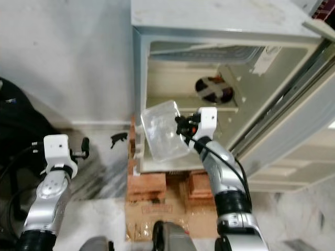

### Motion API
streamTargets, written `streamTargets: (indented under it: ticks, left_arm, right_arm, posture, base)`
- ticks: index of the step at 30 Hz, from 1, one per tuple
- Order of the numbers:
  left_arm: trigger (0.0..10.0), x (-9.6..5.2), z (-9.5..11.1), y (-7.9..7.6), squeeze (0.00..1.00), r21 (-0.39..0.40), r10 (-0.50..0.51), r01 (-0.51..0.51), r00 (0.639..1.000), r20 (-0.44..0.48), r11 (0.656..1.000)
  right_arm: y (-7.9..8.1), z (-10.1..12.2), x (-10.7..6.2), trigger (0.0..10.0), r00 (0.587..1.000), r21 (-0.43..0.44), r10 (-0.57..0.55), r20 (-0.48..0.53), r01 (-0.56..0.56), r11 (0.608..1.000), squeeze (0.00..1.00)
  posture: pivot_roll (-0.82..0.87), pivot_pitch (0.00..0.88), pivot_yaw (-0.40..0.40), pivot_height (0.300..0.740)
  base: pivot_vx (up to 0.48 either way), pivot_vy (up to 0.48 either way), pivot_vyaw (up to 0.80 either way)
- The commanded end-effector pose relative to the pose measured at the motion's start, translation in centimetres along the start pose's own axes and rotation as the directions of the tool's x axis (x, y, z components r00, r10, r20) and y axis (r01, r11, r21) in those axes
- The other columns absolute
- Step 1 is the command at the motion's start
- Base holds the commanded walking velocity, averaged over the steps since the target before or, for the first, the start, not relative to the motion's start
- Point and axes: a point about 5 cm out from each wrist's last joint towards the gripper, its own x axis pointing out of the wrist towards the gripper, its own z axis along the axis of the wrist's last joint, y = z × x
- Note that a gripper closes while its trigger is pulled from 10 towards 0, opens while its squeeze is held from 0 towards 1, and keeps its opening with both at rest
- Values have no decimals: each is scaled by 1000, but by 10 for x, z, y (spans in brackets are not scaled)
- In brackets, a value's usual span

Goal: Restocking fridge

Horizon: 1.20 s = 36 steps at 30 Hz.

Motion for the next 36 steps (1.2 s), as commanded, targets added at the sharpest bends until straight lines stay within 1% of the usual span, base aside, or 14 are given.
streamTargets:
  ticks: [1, 13, 16, 18, 23, 29, 30, 31, 33, 34, 36]
  left_arm:
    - [10000, -1, 0, -2, 0, -1, -9, 9, 1000, 1, 1000]
    - [10000, 0, 1, -4, 0, -14, -10, 10, 1000, 10, 1000]
    - [10000, 0, 1, -4, 0, -14, -8, 8, 1000, 9, 1000]
    - [10000, 0, 0, -2, 0, -37, 8, -8, 1000, 5, 999]
    - [10000, 1, 1, 2, 0, -38, 34, -34, 999, 9, 999]
    - [10000, 0, 4, 6, 0, -46, 60, -58, 998, 30, 997]
    - [10000, -2, 6, 6, 0, -85, 45, -41, 998, 44, 995]
    - [10000, -3, 8, 6, 0, -102, 35, -29, 998, 60, 994]
    - [10000, -7, 13, 4, 0, -90, 2, 7, 995, 95, 996]
    - [10000, -14, 17, 1, 0, -79, -46, 57, 990, 134, 995]
    - [10000, -20, 20, -1, 0, -72, -82, 95, 983, 164, 993]
  right_arm:
    - [-1, 13, 2, 10000, 999, -22, -3, 46, 4, 1000, 0]
    - [-6, 12, 1, 10000, 999, -33, -6, 36, 7, 999, 0]
    - [-7, 13, 1, 10000, 999, -34, -7, 35, 8, 999, 0]
    - [-8, 13, 1, 10000, 999, -33, -8, 34, 9, 999, 0]
    - [-7, 12, 1, 10000, 999, -22, -11, 34, 12, 1000, 0]
    - [-6, 11, -1, 10000, 999, -31, -11, 46, 13, 999, 0]
    - [-7, 13, -2, 10000, 998, -47, -21, 66, 25, 999, 0]
    - [-7, 14, -4, 10000, 997, -63, -26, 75, 30, 998, 0]
    - [-6, 16, -6, 10000, 995, -91, -33, 95, 41, 995, 0]
    - [-5, 18, -9, 10000, 993, -106, -43, 107, 55, 993, 0]
    - [-4, 19, -12, 10000, 992, -116, -53, 114, 66, 991, 0]
  posture:
    - [44, 97, -63, 740]
    - [43, 91, -69, 740]
    - [42, 93, -69, 740]
    - [41, 95, -69, 740]
    - [40, 100, -68, 740]
    - [41, 101, -67, 740]
    - [41, 102, -66, 740]
    - [41, 102, -66, 740]
    - [44, 103, -65, 740]
    - [44, 103, -65, 740]
    - [49, 105, -64, 740]
  base:
    - [0, -334, 0]
    - [0, -352, 0]
    - [0, 0, 0]
    - [0, 0, 0]
    - [0, 0, 0]
    - [0, 0, 0]
    - [0, 0, 0]
    - [0, 0, 0]
    - [0, 0, 0]
    - [0, 0, 0]
    - [0, 0, 0]
